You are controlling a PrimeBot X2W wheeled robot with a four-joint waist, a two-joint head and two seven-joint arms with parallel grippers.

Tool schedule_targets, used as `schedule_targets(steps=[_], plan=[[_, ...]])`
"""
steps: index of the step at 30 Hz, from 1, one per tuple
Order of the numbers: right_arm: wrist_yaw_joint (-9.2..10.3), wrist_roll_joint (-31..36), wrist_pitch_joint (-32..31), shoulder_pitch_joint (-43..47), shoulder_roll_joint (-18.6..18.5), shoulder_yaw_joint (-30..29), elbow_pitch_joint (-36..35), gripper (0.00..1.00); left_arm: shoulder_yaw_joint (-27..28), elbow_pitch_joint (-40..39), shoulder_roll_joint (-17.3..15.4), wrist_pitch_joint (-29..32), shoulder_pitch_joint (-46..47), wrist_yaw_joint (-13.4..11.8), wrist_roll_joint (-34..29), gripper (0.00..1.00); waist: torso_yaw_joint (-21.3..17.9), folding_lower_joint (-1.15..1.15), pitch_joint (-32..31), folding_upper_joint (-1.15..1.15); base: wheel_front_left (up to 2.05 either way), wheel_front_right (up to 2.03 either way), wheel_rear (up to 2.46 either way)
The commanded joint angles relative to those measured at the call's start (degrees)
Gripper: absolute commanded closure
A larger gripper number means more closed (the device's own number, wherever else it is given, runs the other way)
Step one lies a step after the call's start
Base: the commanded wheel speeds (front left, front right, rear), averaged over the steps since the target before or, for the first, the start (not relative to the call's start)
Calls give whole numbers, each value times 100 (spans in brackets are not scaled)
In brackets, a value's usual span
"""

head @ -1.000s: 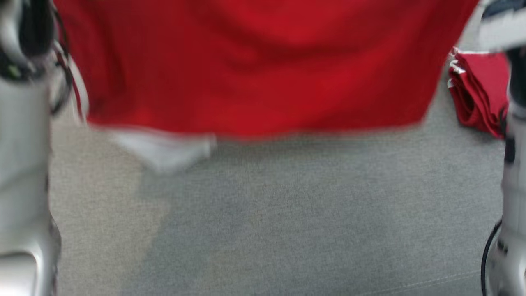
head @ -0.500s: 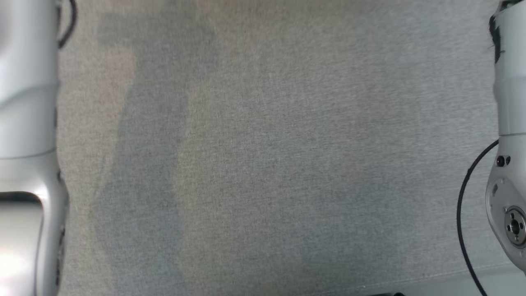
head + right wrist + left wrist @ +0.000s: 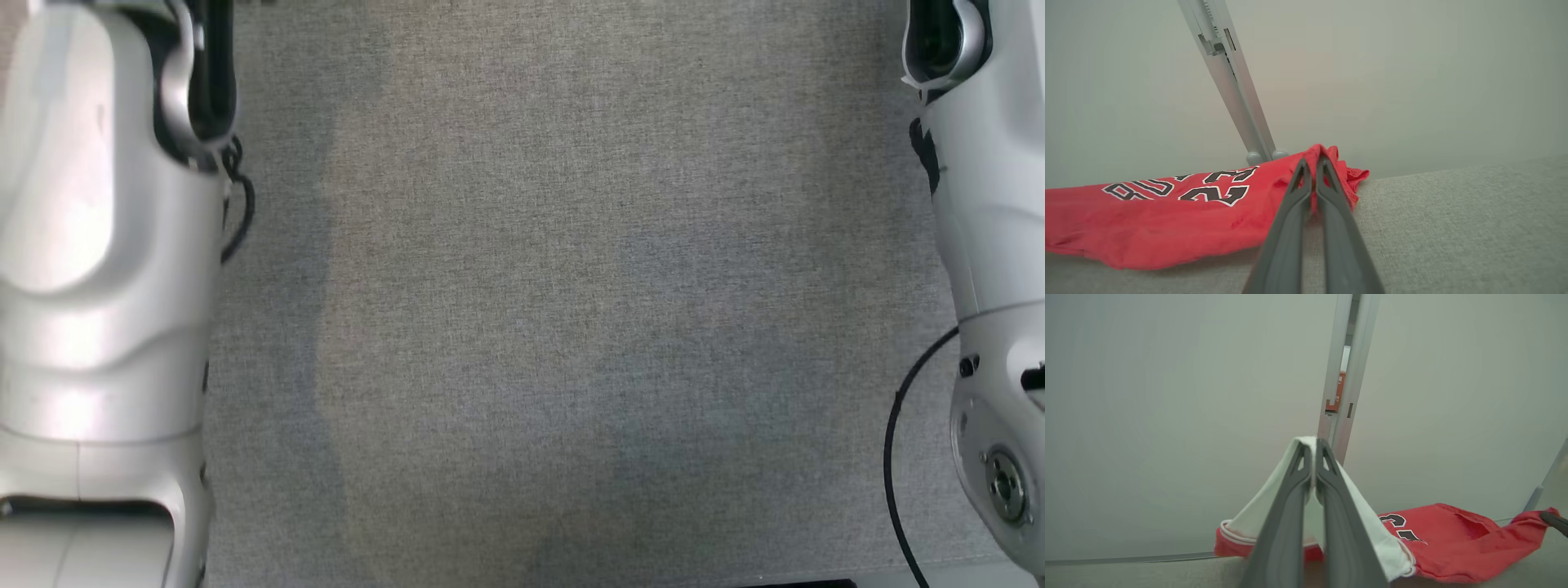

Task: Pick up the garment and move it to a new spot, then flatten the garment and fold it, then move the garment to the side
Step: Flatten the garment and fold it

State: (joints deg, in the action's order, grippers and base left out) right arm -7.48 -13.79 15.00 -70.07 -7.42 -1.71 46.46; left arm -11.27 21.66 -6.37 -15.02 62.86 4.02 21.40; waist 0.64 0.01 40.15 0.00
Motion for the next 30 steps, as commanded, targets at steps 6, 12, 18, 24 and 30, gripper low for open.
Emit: schedule_targets(steps=[6, 12, 18, 24, 30], plan=[[-1, -609, 19, 1030, -146, 171, -920, 100, 187, -846, -16, -18, -1225, 151, 19, 100, -148, -1, -460, 0, 0, 0, 0], [-1, -1065, 20, 2457, -167, 110, -1851, 100, 419, -1693, 11, -18, -2640, 203, -35, 100, -167, -1, -1213, 0, 0, 0, 0], [-1, -1440, 20, 3954, -127, 143, -2510, 100, 497, -2416, 123, -18, -4196, 205, -39, 100, -133, -1, -1989, 0, 0, 0, 0], [-1, -1580, 20, 5206, 17, -21, -3150, 100, 477, -2967, 254, -17, -5577, 29, 35, 100, -74, -1, -2615, 0, 0, 0, 0], [-1, -1591, -26, 6336, 178, -263, -3754, 100, 228, -3310, 291, -18, -6588, -118, -28, 100, 64, -1, -3163, 0, 0, 0, 0]])
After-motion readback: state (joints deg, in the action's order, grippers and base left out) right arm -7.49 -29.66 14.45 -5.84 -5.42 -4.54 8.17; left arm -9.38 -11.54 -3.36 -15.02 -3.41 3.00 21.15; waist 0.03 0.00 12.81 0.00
